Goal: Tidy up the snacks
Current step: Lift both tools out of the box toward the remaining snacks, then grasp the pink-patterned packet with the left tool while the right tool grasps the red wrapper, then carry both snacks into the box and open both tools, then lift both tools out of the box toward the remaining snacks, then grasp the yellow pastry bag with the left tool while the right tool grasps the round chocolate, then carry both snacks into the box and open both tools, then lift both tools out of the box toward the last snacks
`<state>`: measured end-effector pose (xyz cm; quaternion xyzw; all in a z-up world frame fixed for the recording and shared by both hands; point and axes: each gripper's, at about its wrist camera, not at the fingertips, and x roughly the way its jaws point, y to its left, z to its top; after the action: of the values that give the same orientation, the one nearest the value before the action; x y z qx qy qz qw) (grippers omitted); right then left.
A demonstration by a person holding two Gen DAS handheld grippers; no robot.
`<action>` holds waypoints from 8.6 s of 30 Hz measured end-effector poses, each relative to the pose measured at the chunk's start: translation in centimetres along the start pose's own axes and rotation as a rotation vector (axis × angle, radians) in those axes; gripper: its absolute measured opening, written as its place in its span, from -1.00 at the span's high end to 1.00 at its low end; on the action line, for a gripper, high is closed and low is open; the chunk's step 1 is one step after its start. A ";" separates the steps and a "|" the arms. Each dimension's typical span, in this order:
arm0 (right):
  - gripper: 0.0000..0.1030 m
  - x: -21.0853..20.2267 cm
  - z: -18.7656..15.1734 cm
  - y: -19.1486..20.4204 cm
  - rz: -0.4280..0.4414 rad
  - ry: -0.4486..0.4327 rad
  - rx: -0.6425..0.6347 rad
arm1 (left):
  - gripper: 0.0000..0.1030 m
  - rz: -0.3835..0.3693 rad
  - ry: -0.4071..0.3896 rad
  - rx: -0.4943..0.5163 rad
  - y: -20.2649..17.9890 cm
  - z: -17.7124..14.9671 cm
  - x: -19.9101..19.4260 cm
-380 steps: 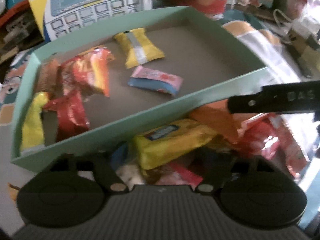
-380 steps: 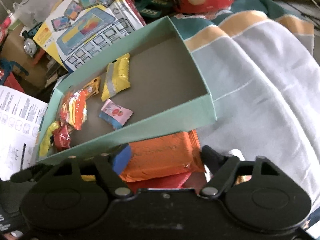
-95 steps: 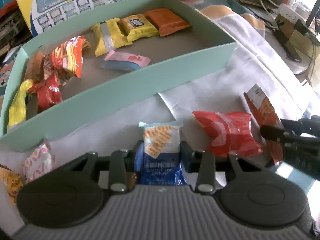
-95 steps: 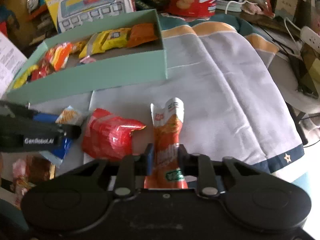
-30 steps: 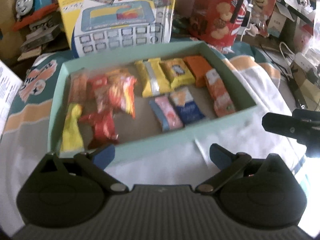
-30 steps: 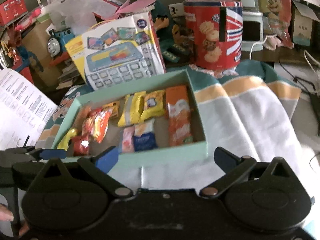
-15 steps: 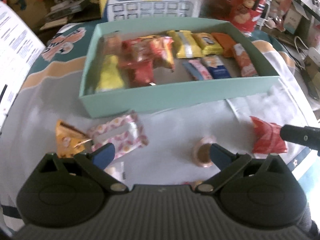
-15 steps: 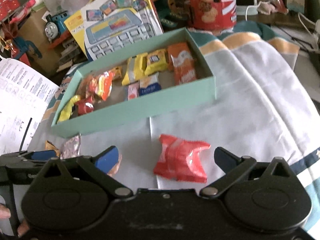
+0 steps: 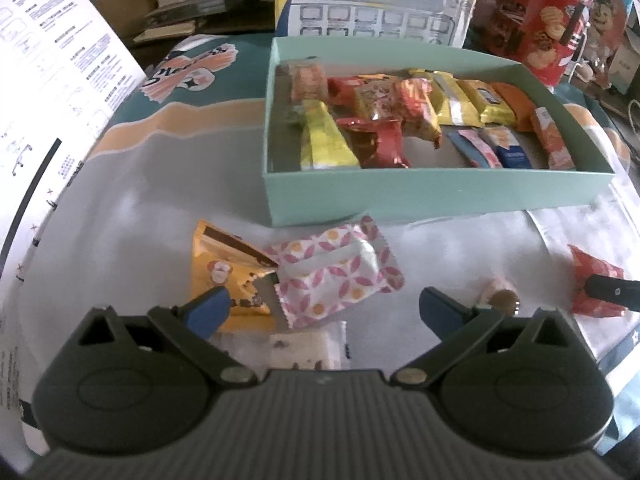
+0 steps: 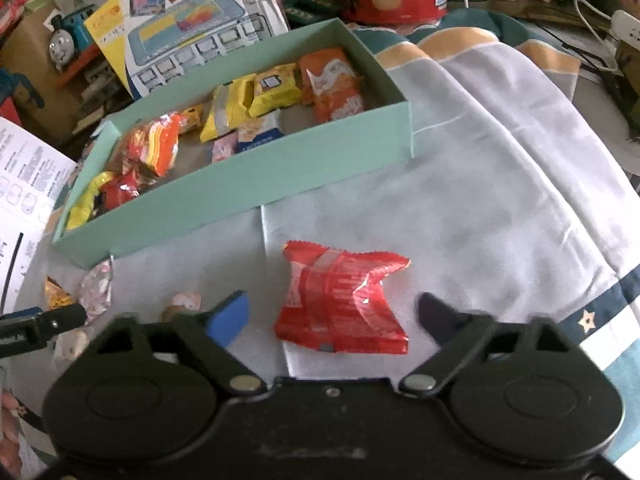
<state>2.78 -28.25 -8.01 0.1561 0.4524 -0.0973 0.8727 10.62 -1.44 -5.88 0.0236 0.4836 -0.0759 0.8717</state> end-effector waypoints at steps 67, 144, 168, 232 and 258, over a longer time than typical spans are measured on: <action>-0.08 -1.0 12.5 1.3 0.165 -0.119 -0.024 | -0.20 -0.194 -0.139 0.124 -7.9 11.8 -0.3; 0.22 2.8 -2.1 13.3 0.047 0.076 -0.362 | 0.04 0.023 -0.023 -0.075 7.1 1.4 3.8; 0.37 0.0 -2.0 9.9 0.126 0.006 -0.284 | 0.07 -0.026 -0.034 -0.060 5.8 -0.3 -1.1; -1.00 -2.7 4.1 4.3 0.219 -0.053 -0.013 | -1.00 -0.072 -0.030 0.107 -0.9 2.9 -1.7; -0.58 -2.7 -6.0 7.4 0.276 0.207 -0.167 | -1.00 -0.010 0.078 0.017 4.1 -4.2 -1.2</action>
<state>-0.96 -19.08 -7.65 0.1531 0.5204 0.0779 0.8365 7.12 3.21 -7.21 0.0315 0.5167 -0.0832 0.8515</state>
